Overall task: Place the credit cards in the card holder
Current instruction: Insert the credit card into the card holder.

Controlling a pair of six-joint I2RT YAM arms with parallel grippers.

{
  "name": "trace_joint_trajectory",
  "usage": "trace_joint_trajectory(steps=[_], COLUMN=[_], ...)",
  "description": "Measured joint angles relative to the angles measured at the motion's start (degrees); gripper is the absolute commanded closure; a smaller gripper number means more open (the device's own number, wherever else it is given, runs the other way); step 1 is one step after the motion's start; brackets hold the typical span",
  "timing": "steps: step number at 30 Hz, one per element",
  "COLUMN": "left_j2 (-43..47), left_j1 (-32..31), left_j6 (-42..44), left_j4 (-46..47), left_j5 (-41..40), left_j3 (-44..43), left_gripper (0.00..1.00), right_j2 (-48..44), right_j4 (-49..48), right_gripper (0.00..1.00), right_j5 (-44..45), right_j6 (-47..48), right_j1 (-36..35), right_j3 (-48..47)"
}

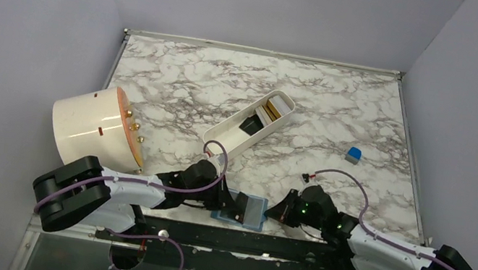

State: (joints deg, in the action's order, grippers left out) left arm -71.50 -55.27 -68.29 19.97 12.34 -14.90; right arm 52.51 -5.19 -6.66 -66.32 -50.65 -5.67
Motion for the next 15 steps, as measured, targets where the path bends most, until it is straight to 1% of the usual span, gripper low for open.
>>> trace_joint_trajectory(steps=[3, 7, 9, 15], left_j2=[0.11, 0.13, 0.26, 0.39], left_j1=[0.0, -0.02, -0.04, -0.11], left_j6=[0.02, -0.02, 0.0, 0.57], left_j4=[0.13, 0.66, 0.92, 1.25], left_j5=[-0.79, -1.73, -2.19, -2.56], left_j3=[0.0, 0.0, 0.0, -0.2], left_gripper=[1.0, 1.0, 1.0, 1.0], right_j2=[-2.23, -5.75, -6.51, -6.69], right_j4=[1.03, 1.01, 1.81, 4.79], right_gripper=[0.96, 0.85, 0.81, 0.8], right_j5=[-0.02, -0.24, -0.22, -0.24], right_j6=[-1.16, -3.52, -4.07, -3.85], right_j1=[-0.26, -0.44, -0.57, -0.74], right_j3=[0.76, 2.64, 2.45, 0.15])
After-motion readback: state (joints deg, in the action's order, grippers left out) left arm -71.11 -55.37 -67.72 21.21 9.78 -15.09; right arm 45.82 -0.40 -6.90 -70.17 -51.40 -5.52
